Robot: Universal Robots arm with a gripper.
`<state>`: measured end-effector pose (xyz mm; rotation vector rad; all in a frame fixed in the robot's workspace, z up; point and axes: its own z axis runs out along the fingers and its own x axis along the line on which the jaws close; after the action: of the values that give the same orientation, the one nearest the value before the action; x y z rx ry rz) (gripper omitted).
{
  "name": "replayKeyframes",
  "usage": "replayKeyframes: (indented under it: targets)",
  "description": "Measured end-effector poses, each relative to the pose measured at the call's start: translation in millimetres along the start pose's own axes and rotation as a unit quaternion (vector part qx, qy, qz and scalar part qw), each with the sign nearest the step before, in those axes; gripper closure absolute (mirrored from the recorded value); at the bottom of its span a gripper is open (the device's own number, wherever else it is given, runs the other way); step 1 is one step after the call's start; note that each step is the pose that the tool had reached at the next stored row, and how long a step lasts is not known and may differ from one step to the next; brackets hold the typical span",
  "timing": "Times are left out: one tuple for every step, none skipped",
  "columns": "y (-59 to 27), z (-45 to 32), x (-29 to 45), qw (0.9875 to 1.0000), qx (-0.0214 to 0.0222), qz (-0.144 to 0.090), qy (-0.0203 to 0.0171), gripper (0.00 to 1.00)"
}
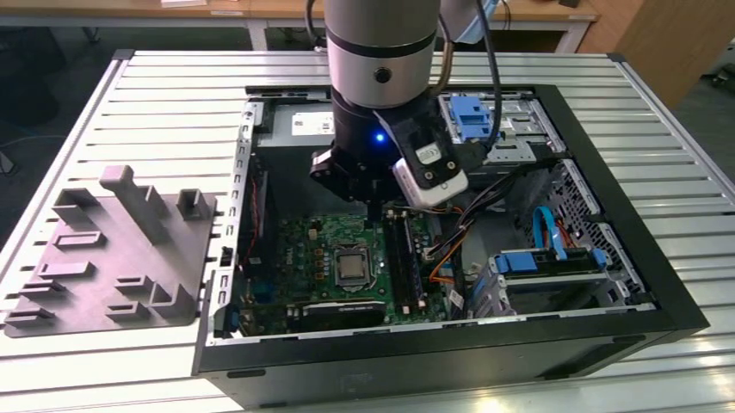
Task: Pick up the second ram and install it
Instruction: 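Insert the second ram into the second slot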
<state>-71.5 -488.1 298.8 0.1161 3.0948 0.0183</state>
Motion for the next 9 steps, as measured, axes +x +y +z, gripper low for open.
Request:
replayKeyframes:
  targets:
    - [0.1,0.6,-1.8,1.0,0.0,-0.001,0.0,0.89]
    - [0.3,1.2,-3.6,1.0,-0.0001,-0.002,0.0,0.89]
    - [0.4,1.8,-5.5,1.0,-0.0002,-0.004,0.0,0.89]
    - [0.5,2.3,-7.4,1.0,-0.0003,-0.006,0.0001,0.89]
    - [0.7,2.9,-9.0,1.0,-0.0004,-0.008,0.0001,0.89]
    - [0.8,3.4,-10.4,1.0,-0.0004,-0.009,0.0001,0.89]
    - [0.9,4.0,-11.9,0.9999,-0.0005,-0.011,0.0002,0.89]
    - [0.9,4.5,-13.0,0.9999,-0.0006,-0.012,0.0002,0.89]
    - [0.8,5.0,-13.7,0.9999,-0.0007,-0.013,0.0002,0.89]
